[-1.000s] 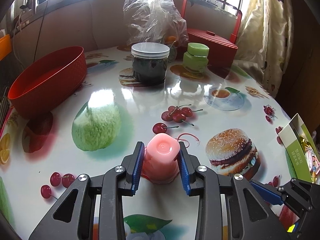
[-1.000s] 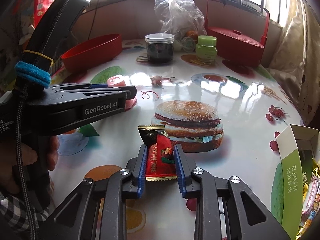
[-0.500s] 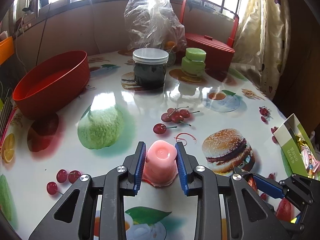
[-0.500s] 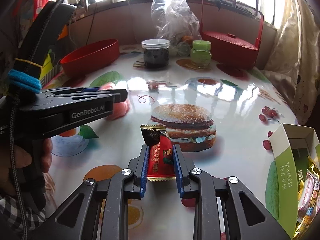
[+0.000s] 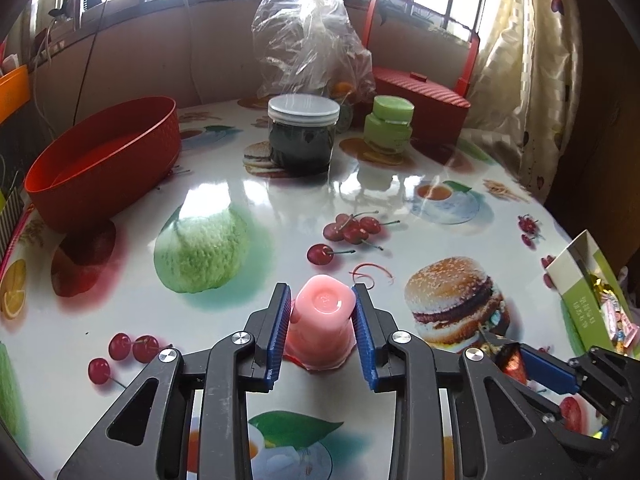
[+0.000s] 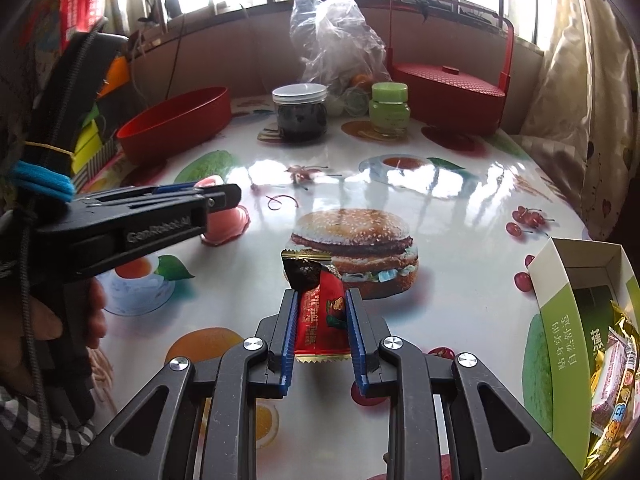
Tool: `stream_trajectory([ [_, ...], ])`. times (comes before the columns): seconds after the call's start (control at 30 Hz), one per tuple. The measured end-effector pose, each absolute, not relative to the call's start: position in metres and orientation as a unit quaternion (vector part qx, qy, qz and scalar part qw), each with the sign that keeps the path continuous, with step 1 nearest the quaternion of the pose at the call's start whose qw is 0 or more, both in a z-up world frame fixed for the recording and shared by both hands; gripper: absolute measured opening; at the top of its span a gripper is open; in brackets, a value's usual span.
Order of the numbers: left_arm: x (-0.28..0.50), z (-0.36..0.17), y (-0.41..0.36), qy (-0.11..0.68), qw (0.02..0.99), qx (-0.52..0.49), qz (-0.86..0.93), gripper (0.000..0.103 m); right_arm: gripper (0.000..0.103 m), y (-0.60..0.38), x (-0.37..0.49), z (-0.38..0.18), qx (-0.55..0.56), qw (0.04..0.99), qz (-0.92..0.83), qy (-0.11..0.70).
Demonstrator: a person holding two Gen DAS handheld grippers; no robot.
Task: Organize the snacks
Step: 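Lift the jelly cup and red candy and carry them toward the green box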
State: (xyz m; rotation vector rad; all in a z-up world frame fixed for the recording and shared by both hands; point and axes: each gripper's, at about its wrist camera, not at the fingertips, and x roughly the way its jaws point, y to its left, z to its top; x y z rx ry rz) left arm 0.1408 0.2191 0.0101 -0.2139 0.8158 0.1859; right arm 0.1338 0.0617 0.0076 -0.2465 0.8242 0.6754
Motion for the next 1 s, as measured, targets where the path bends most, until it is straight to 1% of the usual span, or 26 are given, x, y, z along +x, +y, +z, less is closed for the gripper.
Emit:
stream_trajectory([
  [0.57, 0.145, 0.006, 0.217, 0.401, 0.907, -0.096, 0.089, 0.033, 0.022, 0.062, 0.133, 0.009, -0.114, 0.855, 0.323, 0.39],
  [1.0, 0.132, 0.031, 0.201, 0.383, 0.917, -0.088, 0.072, 0.033, 0.022, 0.05, 0.128, 0.022, -0.105, 0.863, 0.318, 0.378],
])
